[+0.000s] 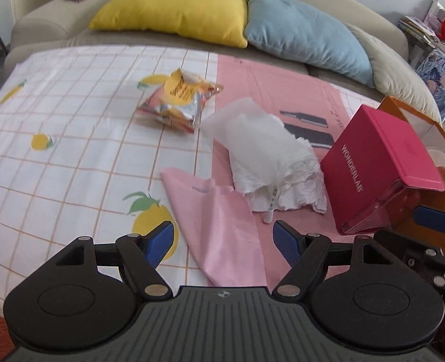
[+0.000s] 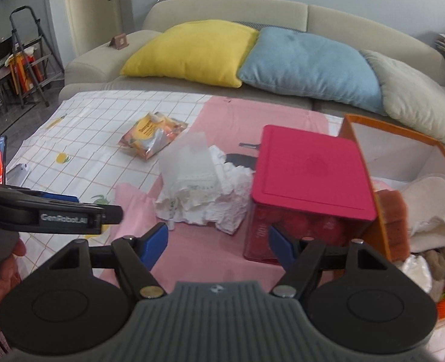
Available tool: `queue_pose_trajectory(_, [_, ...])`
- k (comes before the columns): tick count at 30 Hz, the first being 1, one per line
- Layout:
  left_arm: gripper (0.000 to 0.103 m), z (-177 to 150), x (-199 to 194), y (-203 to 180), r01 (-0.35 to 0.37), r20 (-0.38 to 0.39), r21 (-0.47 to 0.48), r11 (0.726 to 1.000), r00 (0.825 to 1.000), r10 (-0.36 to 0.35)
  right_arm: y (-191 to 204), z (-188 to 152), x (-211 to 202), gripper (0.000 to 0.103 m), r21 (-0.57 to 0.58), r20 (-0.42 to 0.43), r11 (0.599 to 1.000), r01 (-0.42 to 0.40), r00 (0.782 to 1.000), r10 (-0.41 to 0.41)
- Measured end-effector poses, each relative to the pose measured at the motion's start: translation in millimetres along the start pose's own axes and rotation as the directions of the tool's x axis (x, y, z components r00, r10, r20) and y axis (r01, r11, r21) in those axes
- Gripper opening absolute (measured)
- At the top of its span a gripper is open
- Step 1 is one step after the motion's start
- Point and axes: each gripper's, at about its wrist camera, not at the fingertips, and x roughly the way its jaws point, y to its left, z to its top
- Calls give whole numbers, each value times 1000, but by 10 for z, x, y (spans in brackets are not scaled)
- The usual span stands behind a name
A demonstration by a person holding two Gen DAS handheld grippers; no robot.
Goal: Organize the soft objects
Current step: 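Move both tools back toward the pink cloth and white tissue, then grasp the pink cloth with the left tool while the right tool grasps the clear plastic sheet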
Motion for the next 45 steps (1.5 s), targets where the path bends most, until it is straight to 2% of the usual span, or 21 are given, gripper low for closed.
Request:
queue_pose_trajectory(3, [88, -22, 182, 9, -15, -38, 11, 1000, 999, 15, 51, -19, 123, 69, -8, -31, 1000, -16, 999, 15])
queue_pose_trajectory(6, [88, -51, 301, 20, 13, -49, 6, 1000, 999, -13, 69, -24, 205, 69, -8, -51, 1000, -29, 998, 29])
queue_pose_trajectory(9, [87, -73, 405, 11, 4, -71, 21, 1000, 997, -3, 82, -26, 272, 69, -11, -65, 999, -30, 997, 29])
queue_pose_trajectory(11, [82, -88, 464, 25, 2, -87, 20, 1000, 996, 0, 87, -24, 319, 69, -5, -77, 999, -39, 996, 38])
queue_pose_trajectory(14, [77, -105, 468, -8, -10, -72, 61, 998, 997, 14, 119, -21, 376, 69, -8, -87, 999, -49, 995, 48])
queue_pose_trajectory(15, [68, -114, 470, -30, -19, -67, 83, 996, 997, 25, 135, -18, 397, 69, -10, -90, 998, -55, 995, 53])
queue_pose_trajectory(16, [64, -122, 472, -54, -34, -62, 107, 994, 997, 41, 147, -18, 409, 69, -12, -93, 998, -60, 994, 59])
queue_pose_trajectory(19, [44, -121, 486, -78, -77, -45, 154, 985, 995, 85, 194, -18, 447, 69, -21, -99, 997, -69, 993, 66])
queue_pose_trajectory(21, [24, -109, 483, -39, -88, -39, 143, 986, 995, 95, 218, -12, 451, 69, -27, -100, 997, -73, 993, 70])
queue_pose_trajectory(22, [18, -100, 483, -21, -93, -38, 136, 986, 994, 99, 228, -5, 451, 69, -30, -98, 997, -74, 993, 70])
queue_pose_trajectory(23, [4, -98, 481, -10, -91, -37, 134, 987, 995, 97, 238, 3, 447, 69, -34, -96, 997, -74, 993, 70])
queue_pose_trajectory(27, [3, -89, 435, -7, -102, -4, 133, 986, 995, 103, 297, 52, 437, 69, -56, -80, 996, -72, 995, 67])
queue_pose_trajectory(31, [2, -8, 314, 49, -106, 65, 89, 990, 993, 101, 352, 129, 431, 69, -79, -56, 994, -75, 996, 70])
queue_pose_trajectory(35, [2, 84, 277, 163, -105, 98, 46, 993, 990, 100, 409, 240, 455, 69, -106, -30, 992, -70, 997, 68])
queue_pose_trajectory(38, [2, 136, 286, 210, -118, 119, 39, 992, 986, 113, 428, 334, 528, 69, -121, -16, 991, -63, 998, 61])
queue_pose_trajectory(41, [2, 180, 303, 255, -102, 133, 27, 994, 986, 98, 445, 438, 641, 69, -152, -5, 988, -40, 999, 39])
queue_pose_trajectory(45, [2, 180, 337, 275, -81, 140, 29, 996, 987, 76, 445, 564, 908, 69, -191, -30, 982, -2, 1000, -4])
